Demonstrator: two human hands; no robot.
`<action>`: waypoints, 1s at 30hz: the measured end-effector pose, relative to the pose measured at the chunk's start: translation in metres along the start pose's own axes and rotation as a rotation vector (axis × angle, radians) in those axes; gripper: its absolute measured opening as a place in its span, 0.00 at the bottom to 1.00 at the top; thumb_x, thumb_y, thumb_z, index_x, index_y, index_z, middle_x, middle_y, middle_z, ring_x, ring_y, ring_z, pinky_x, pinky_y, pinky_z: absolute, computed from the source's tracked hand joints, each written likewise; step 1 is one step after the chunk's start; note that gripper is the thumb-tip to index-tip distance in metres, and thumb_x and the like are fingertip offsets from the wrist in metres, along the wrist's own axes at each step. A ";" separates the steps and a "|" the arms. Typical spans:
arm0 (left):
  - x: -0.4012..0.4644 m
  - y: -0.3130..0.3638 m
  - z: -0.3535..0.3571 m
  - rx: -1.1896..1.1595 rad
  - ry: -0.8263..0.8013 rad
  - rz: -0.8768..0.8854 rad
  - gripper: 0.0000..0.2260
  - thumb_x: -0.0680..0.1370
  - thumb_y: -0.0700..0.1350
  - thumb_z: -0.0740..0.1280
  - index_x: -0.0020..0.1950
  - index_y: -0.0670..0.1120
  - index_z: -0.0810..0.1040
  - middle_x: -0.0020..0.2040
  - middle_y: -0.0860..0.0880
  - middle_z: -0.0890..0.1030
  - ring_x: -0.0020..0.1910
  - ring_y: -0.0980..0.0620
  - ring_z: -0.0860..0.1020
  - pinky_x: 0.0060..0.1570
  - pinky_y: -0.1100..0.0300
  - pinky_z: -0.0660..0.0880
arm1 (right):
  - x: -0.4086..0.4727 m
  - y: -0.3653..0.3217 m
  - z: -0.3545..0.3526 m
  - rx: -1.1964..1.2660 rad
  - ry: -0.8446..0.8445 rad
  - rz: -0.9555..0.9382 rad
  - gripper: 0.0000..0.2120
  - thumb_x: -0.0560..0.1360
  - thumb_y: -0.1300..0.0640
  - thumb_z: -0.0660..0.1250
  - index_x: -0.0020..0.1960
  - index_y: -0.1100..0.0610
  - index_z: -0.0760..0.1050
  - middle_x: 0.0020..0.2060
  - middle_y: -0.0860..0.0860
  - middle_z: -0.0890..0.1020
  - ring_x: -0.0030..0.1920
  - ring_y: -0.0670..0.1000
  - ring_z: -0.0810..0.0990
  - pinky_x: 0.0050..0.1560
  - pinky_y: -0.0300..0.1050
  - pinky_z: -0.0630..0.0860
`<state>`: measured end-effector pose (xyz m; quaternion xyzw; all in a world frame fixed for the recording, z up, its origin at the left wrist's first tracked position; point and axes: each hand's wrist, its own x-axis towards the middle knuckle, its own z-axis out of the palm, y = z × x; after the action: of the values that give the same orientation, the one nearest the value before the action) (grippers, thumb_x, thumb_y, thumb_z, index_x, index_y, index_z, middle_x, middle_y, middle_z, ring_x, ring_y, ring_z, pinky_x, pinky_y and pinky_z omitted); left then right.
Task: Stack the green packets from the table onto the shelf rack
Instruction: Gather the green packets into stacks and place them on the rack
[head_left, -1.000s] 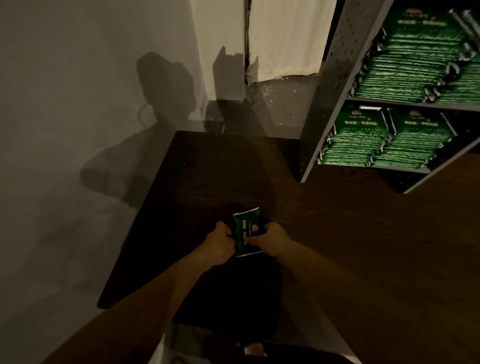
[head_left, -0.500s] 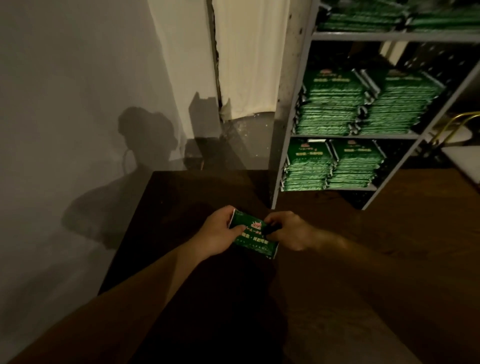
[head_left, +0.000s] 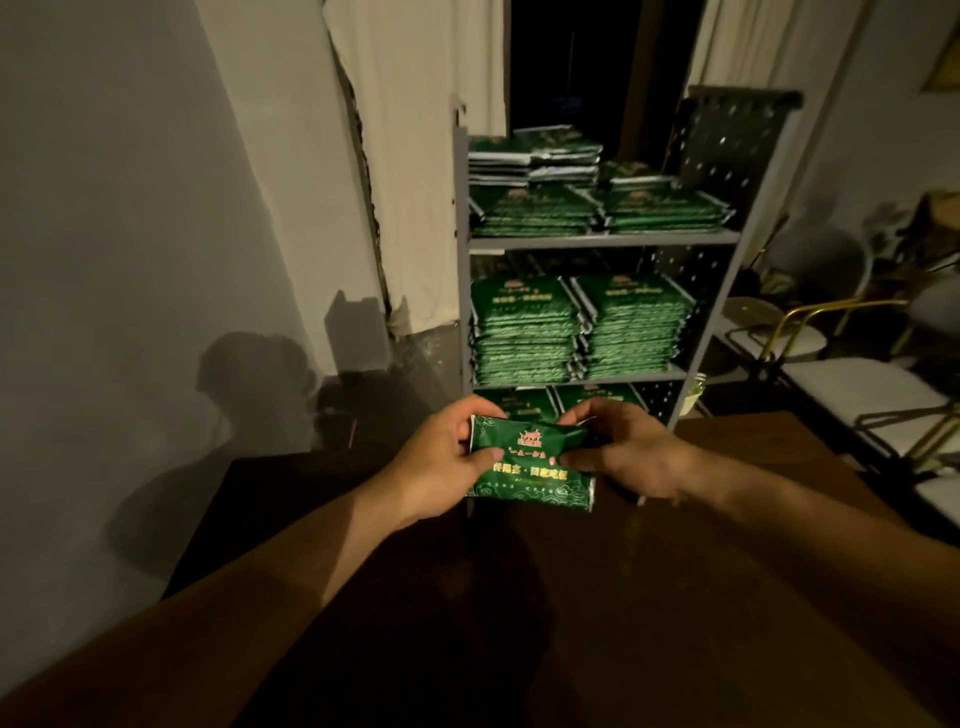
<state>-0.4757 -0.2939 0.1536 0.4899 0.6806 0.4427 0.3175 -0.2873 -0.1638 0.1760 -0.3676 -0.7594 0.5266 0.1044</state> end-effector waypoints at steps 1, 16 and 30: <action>0.005 0.011 0.001 -0.002 0.003 0.030 0.16 0.79 0.36 0.69 0.59 0.56 0.77 0.55 0.46 0.84 0.52 0.40 0.84 0.55 0.40 0.79 | -0.003 -0.006 -0.012 0.033 0.015 -0.015 0.17 0.72 0.67 0.75 0.56 0.56 0.75 0.48 0.54 0.83 0.44 0.50 0.83 0.47 0.43 0.82; 0.045 0.135 -0.004 0.461 0.351 0.428 0.25 0.74 0.53 0.74 0.68 0.54 0.70 0.65 0.56 0.71 0.58 0.59 0.74 0.59 0.63 0.73 | -0.003 -0.070 -0.110 0.288 0.153 -0.222 0.11 0.74 0.67 0.71 0.52 0.62 0.72 0.40 0.56 0.77 0.38 0.50 0.78 0.37 0.43 0.81; 0.090 0.171 -0.058 1.185 0.544 0.687 0.14 0.79 0.54 0.63 0.60 0.50 0.82 0.56 0.52 0.84 0.60 0.50 0.79 0.73 0.49 0.59 | 0.042 -0.152 -0.136 0.398 0.256 -0.351 0.07 0.75 0.64 0.73 0.49 0.61 0.75 0.42 0.57 0.79 0.30 0.47 0.81 0.32 0.36 0.78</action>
<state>-0.4885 -0.2038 0.3335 0.6377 0.6686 0.1809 -0.3369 -0.3116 -0.0640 0.3573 -0.2664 -0.6739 0.5884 0.3587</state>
